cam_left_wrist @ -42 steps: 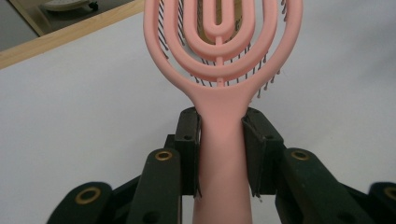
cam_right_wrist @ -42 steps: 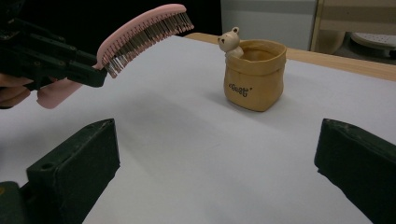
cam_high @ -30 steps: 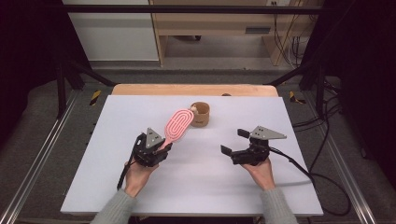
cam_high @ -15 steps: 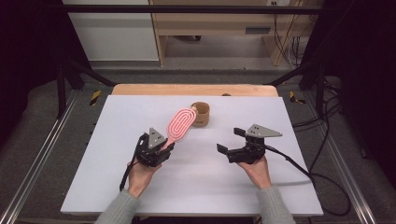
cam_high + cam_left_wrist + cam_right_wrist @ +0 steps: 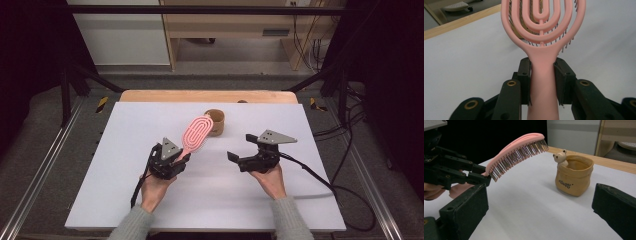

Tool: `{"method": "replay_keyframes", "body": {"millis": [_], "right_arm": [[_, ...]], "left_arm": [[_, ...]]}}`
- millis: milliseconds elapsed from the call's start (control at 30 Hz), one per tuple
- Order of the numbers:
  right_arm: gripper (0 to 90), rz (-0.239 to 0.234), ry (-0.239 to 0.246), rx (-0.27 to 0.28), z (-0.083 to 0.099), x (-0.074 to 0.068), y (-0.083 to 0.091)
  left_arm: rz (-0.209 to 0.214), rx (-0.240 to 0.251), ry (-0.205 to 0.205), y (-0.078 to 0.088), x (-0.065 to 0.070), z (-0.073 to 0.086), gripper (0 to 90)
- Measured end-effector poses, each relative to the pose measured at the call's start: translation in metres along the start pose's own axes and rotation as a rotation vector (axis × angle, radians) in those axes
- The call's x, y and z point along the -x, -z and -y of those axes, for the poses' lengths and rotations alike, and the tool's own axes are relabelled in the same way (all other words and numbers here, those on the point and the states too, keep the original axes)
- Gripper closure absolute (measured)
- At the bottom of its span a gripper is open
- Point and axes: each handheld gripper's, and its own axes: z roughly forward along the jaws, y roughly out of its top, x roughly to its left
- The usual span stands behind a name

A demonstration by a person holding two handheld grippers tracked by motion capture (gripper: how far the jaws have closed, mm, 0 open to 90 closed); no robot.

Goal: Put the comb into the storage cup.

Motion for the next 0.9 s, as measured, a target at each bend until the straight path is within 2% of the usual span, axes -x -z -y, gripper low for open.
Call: {"method": "replay_keyframes", "body": {"millis": [367,700,900], "right_arm": [[0.9,-0.024,-0.044,0.006,-0.003,-0.003,-0.005],[1.4,-0.039,-0.076,0.005,0.0,-0.003,-0.012],[1.4,-0.038,-0.077,-0.006,0.0,-0.005,-0.017]], "left_arm": [[0.02,0.023,0.024,-0.002,0.007,0.004,68.9],[0.006,0.051,0.036,-0.001,0.012,0.01,68.9],[-0.008,0.056,0.032,-0.004,0.014,0.013,68.9]]}}
